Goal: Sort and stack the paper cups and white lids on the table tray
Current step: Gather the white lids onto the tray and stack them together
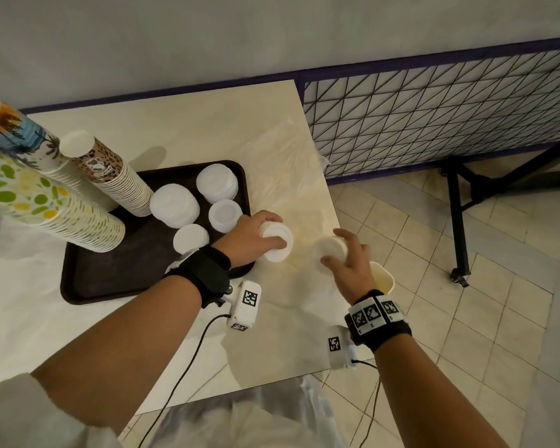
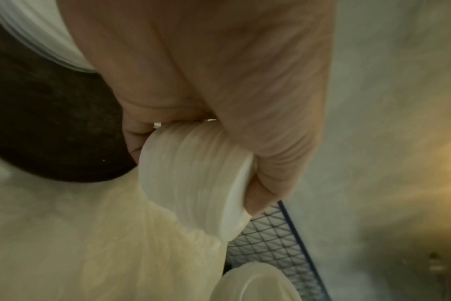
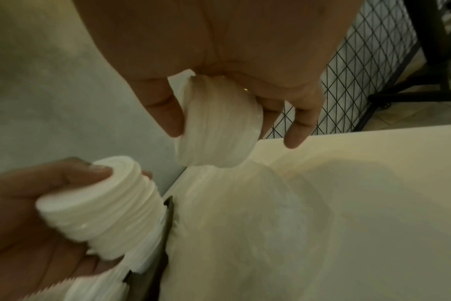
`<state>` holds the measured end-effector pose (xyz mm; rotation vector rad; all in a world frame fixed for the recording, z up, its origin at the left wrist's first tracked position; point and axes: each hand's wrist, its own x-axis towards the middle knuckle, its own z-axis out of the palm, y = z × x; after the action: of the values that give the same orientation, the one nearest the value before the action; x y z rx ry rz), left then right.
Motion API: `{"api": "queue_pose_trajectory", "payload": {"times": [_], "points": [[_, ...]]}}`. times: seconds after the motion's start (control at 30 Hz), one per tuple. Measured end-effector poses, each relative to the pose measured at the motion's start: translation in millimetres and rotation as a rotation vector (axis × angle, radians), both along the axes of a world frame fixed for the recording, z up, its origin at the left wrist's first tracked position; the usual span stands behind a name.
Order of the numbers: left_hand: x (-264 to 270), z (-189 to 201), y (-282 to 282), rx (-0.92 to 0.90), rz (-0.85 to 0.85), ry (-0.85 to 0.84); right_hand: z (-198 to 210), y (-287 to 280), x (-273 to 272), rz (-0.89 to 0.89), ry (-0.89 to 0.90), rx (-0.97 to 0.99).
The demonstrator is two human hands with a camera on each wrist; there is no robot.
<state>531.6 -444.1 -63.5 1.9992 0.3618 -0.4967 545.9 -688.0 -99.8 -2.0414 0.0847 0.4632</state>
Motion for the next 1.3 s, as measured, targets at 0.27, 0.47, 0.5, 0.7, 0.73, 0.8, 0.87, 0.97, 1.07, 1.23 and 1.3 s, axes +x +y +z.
{"api": "queue_pose_trajectory", "payload": {"times": [0.27,0.47,0.5,0.7,0.73,0.8,0.87,0.97,1.07,1.23,1.3], "points": [[-82.8,23.2,33.5,-0.387,0.399,-0.043,51.5,7.8,3.1,-0.144,0.073,0.520],[-149.8,25.3,69.9,-0.463,0.656,-0.028,78.4,64.0,-6.5,-0.007,0.315,0.688],[-159.9,25.3,77.0,-0.469,0.687,-0.025,78.5,78.3,-10.9,0.017,0.336,0.672],[-198.6,28.2,120.1,-0.494,0.831,-0.020,62.1,161.1,-41.7,0.143,0.439,0.562],[-202.7,27.8,127.5,-0.499,0.848,-0.020,58.0,174.5,-47.3,0.155,0.460,0.542],[-210.3,26.7,141.8,-0.506,0.874,-0.021,49.3,201.7,-57.5,0.185,0.480,0.484],[-218.8,25.3,155.7,-0.510,0.891,-0.024,39.7,228.7,-65.6,0.217,0.470,0.408],[-230.3,23.0,173.2,-0.510,0.906,-0.020,24.9,265.9,-74.3,0.270,0.426,0.313],[-239.7,19.7,187.9,-0.513,0.915,-0.013,12.5,297.0,-79.4,0.240,0.448,0.281],[-246.6,11.3,210.5,-0.511,0.895,-0.015,2.1,340.6,-82.5,0.282,0.419,0.158],[-247.0,9.8,218.5,-0.507,0.885,-0.011,1.0,353.8,-86.2,0.331,0.379,0.083]]}}
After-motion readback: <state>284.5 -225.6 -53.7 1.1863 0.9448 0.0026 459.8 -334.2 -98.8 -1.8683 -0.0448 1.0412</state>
